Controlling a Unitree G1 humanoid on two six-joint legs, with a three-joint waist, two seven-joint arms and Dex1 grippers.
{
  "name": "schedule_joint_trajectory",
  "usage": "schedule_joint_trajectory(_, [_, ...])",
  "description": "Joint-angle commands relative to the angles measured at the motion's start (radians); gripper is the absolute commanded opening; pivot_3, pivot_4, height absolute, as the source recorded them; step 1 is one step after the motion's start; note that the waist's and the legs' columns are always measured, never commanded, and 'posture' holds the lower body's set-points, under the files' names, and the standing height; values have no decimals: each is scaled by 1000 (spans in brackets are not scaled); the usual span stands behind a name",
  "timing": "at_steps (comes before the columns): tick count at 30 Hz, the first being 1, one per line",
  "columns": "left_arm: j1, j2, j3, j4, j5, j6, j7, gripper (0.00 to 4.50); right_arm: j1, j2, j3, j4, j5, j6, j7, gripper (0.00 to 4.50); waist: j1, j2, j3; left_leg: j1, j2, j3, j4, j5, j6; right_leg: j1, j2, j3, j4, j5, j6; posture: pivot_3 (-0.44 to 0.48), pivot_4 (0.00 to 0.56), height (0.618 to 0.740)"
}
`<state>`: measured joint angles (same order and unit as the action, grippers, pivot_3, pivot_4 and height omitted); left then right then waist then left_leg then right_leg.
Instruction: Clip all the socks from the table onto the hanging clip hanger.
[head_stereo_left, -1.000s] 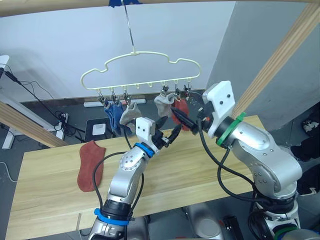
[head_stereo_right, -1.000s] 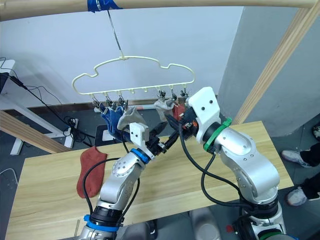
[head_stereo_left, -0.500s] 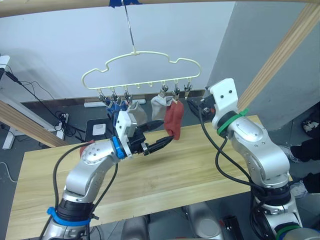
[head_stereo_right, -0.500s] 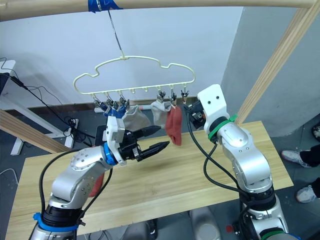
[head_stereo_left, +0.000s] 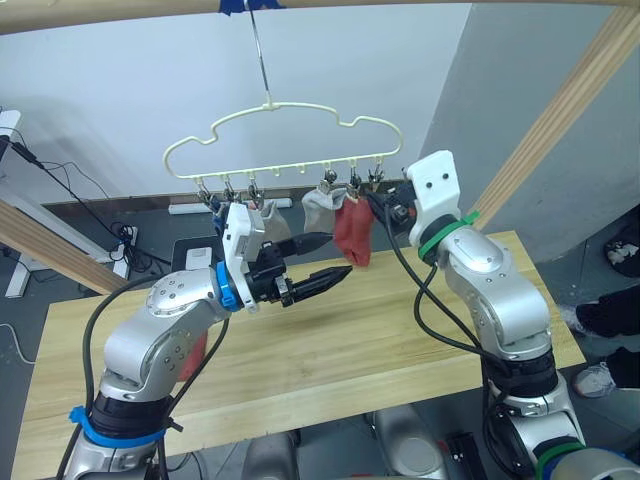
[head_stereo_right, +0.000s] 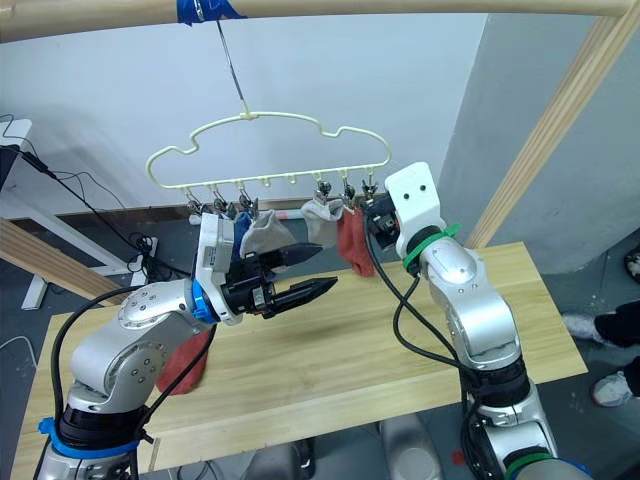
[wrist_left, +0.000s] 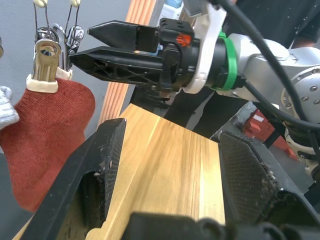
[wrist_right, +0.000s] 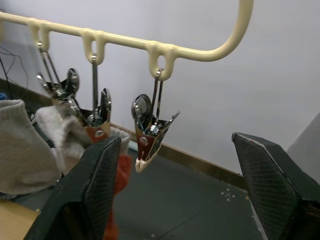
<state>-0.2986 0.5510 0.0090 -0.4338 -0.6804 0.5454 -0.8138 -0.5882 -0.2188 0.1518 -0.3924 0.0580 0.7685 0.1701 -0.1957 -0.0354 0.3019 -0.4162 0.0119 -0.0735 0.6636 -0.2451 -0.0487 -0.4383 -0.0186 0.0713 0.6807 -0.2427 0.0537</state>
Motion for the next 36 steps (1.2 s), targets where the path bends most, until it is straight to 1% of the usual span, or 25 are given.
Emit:
schedule_joint_trajectory(1, [-19, 6, 18, -22, 0, -9, 5, 3298, -26, 13, 1, -6, -24, -44, -14, 3722, 0, 0, 0, 0, 0, 0, 0, 0, 0, 0, 0, 0, 0, 0, 0, -249, 242, 735])
schedule_joint_trajectory(10, [-44, 15, 15, -13, 4, -4, -4, 3298, -35, 68, -9, 46, -52, -82, -43, 3722, 0, 0, 0, 0, 0, 0, 0, 0, 0, 0, 0, 0, 0, 0, 0, -251, 240, 735])
schedule_joint_trajectory(22, [-77, 43, 26, -19, -24, 18, -19, 3298, -54, 226, -106, 72, 10, 0, -113, 3722, 0, 0, 0, 0, 0, 0, 0, 0, 0, 0, 0, 0, 0, 0, 0, -251, 234, 735])
schedule_joint_trajectory(31, [-81, 46, 24, -22, -26, 19, -22, 3298, -64, 333, -139, 74, 32, 21, -182, 3722, -1, 0, 0, 0, 0, -1, 0, 0, 0, 0, 0, 0, 1, 0, 0, -252, 233, 735])
schedule_joint_trajectory(36, [-84, 47, 25, -20, -26, 19, -23, 3298, -67, 359, -140, 74, 30, 21, -194, 3722, 0, 0, 0, 0, 0, -1, 0, 0, 0, 0, 0, 0, 1, 0, 0, -251, 233, 735])
